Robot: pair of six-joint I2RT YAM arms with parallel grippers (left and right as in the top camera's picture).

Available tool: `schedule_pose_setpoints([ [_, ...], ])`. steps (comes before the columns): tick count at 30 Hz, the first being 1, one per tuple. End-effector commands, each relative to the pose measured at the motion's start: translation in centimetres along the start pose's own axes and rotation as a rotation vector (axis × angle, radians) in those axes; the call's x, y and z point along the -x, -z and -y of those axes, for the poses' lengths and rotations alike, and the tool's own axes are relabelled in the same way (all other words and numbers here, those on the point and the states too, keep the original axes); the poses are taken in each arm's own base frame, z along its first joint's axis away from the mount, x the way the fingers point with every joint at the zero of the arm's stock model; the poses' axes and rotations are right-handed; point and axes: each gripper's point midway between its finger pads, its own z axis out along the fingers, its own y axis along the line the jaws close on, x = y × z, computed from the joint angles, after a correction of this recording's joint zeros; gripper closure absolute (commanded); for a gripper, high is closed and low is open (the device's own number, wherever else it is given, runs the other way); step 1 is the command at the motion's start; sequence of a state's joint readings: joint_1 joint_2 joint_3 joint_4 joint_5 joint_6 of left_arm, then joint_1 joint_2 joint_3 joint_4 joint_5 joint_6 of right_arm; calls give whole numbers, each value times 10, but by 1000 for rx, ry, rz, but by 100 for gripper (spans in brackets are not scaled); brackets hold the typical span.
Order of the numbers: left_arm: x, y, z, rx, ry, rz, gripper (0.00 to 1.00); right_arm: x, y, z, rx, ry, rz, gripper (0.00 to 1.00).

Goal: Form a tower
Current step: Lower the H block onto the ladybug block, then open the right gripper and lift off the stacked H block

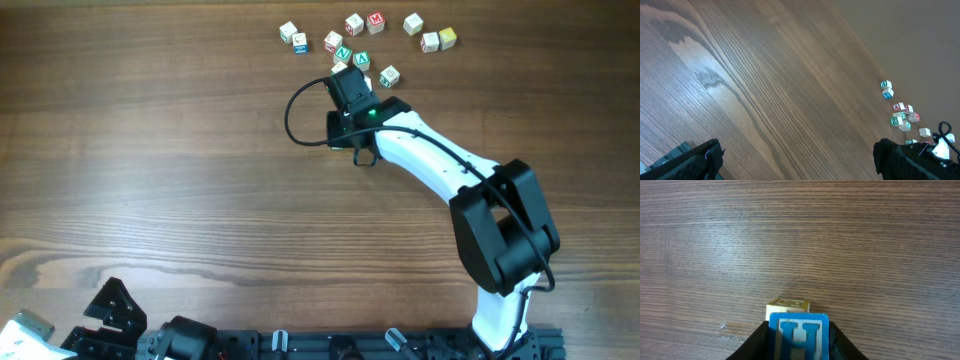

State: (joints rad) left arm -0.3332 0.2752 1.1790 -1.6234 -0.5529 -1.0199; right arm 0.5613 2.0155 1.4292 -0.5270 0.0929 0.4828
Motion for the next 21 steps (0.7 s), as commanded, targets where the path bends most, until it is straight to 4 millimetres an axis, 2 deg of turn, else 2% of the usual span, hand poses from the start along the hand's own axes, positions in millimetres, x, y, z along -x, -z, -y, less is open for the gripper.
schedule_pose_setpoints([
  [1, 2, 0, -2, 7, 19, 17, 0, -7, -7, -3, -43, 16, 9, 77],
  [7, 2, 0, -2, 7, 19, 17, 0, -7, -6, -3, -102, 12, 47, 77],
  [21, 2, 0, -2, 7, 19, 17, 0, -9, -11, -1, -103, 12, 61, 75],
])
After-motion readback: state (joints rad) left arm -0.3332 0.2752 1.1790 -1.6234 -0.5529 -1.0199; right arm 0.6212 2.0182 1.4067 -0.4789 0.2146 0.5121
